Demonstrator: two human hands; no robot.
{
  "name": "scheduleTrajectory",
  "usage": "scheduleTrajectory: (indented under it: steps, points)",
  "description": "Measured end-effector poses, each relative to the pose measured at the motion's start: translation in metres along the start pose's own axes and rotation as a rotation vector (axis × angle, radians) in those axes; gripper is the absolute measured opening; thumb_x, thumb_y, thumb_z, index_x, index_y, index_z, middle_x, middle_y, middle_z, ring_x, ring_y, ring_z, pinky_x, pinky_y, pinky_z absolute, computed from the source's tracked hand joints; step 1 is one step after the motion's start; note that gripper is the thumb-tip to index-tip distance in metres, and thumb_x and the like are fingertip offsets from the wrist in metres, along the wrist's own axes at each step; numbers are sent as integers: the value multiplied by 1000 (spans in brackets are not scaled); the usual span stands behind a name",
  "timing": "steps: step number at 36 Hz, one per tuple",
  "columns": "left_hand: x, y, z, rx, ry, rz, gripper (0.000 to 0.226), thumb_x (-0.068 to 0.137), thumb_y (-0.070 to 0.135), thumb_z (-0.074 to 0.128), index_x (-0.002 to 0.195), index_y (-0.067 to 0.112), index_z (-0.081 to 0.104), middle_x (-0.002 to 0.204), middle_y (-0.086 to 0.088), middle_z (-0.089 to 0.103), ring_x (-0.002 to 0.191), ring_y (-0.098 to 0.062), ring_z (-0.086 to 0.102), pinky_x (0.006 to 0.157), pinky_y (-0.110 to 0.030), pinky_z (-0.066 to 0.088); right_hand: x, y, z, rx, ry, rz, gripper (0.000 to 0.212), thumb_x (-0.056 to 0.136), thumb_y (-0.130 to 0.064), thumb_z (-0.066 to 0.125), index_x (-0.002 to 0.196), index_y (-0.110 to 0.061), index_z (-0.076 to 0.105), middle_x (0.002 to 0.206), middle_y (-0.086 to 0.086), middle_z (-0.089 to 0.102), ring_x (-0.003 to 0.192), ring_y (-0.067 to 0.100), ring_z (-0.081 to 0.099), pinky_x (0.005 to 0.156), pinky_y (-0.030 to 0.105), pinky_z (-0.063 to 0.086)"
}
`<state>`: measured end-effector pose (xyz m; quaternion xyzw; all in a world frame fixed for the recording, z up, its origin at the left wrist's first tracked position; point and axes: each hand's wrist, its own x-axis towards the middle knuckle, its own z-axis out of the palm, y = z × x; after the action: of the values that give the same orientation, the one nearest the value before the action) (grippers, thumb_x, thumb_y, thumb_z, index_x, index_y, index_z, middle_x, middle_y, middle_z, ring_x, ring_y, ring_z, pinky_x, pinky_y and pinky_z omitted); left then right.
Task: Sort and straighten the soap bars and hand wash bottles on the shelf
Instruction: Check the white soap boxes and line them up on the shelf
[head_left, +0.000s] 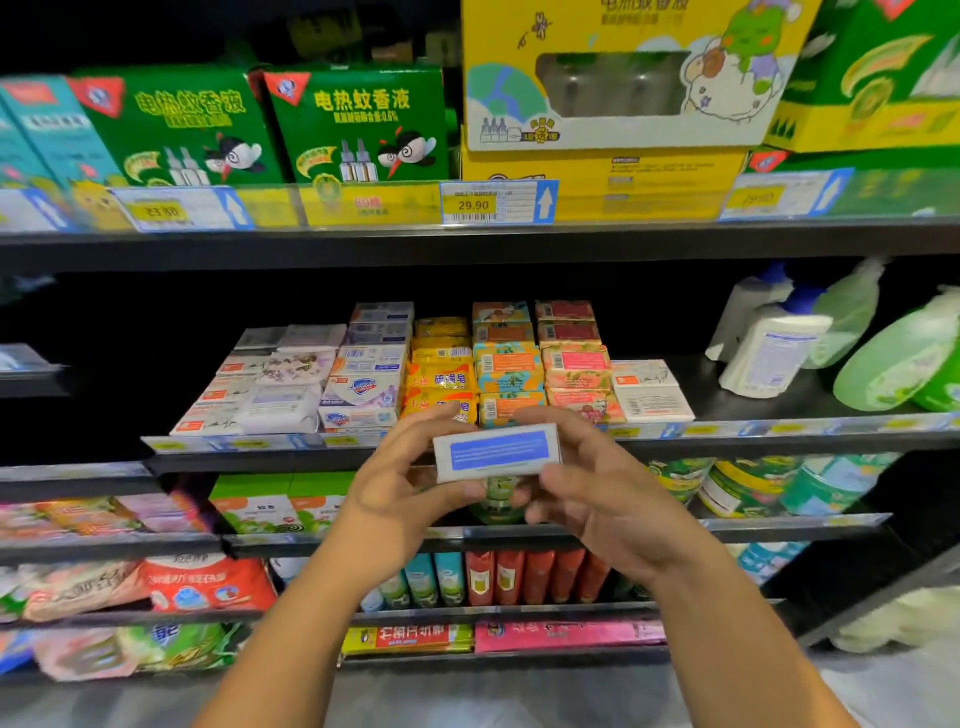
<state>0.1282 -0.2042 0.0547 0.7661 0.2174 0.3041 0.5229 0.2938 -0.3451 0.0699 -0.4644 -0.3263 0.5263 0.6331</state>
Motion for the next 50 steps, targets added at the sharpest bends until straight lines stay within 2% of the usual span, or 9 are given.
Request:
scheduleTrajectory:
  steps: [5, 13, 19, 25, 29, 33, 38, 44, 50]
  points:
    - [-6, 4, 13, -352, 18, -110, 37, 75, 16, 67, 111, 10, 62, 94, 4, 76, 87, -8, 71, 71, -20, 55, 4, 3, 4, -436, 143, -7, 36, 84, -21, 79, 118, -22, 67, 111, -2, 73, 101, 13, 70, 83, 30, 57]
    - [-12, -4, 13, -427, -71, -147, 66, 62, 17, 86, 123, 20, 62, 119, -1, 69, 105, -20, 69, 76, -30, 59, 0, 5, 8, -265, 257, -60, 17, 97, -17, 64, 101, -33, 62, 108, -2, 67, 88, 18, 72, 52, 29, 51]
    - [-13, -8, 6, -280, -101, -195, 53, 66, 12, 91, 109, 35, 72, 123, -5, 66, 111, -29, 66, 86, -41, 59, 0, 5, 2, -68, 269, 24, 6, 95, -19, 63, 90, -20, 66, 108, 11, 70, 83, 25, 73, 41, 23, 44]
    - [-13, -16, 1, -267, -88, -241, 63, 64, -11, 81, 117, 21, 65, 104, 5, 74, 100, -16, 70, 79, -30, 59, -3, 2, 0, 172, 95, 46, 48, 80, -7, 80, 124, -6, 60, 113, 18, 70, 89, 22, 75, 64, 24, 61]
    - [-12, -20, 2, -210, -21, -192, 60, 69, -20, 76, 109, 23, 67, 102, 7, 73, 99, -8, 67, 76, -25, 58, 0, 9, -3, 19, 51, 25, 73, 63, 12, 85, 126, -12, 60, 119, 14, 70, 104, 30, 71, 74, 28, 61]
    - [-9, -21, 1, -212, 21, -130, 64, 71, -12, 79, 100, 44, 72, 121, 1, 65, 119, -16, 58, 82, -30, 57, 1, 12, -8, -133, 57, -24, 67, 62, -7, 88, 121, -25, 63, 125, 10, 68, 110, 30, 70, 88, 41, 60]
    - [-4, -16, 6, -383, 20, -179, 60, 61, 38, 84, 116, 26, 65, 118, 3, 71, 115, -14, 64, 90, -29, 55, 5, 8, -6, -419, 112, -100, 64, 65, -24, 91, 121, -30, 60, 119, -5, 71, 113, 15, 67, 89, 31, 56]
    - [8, 0, 13, -453, 64, -117, 74, 50, 44, 95, 111, 15, 64, 103, 3, 75, 97, -13, 70, 73, -22, 57, 13, 17, -7, -518, 253, -167, 46, 70, -24, 90, 105, -37, 64, 110, -6, 71, 106, 13, 68, 86, 34, 59]
    - [17, 12, 31, -374, 105, -44, 61, 55, 5, 88, 106, 17, 57, 88, 9, 70, 86, -10, 67, 65, -24, 56, 21, 39, 3, -447, 220, -118, 63, 66, -9, 91, 112, -40, 64, 111, -3, 73, 103, 20, 71, 84, 43, 60]
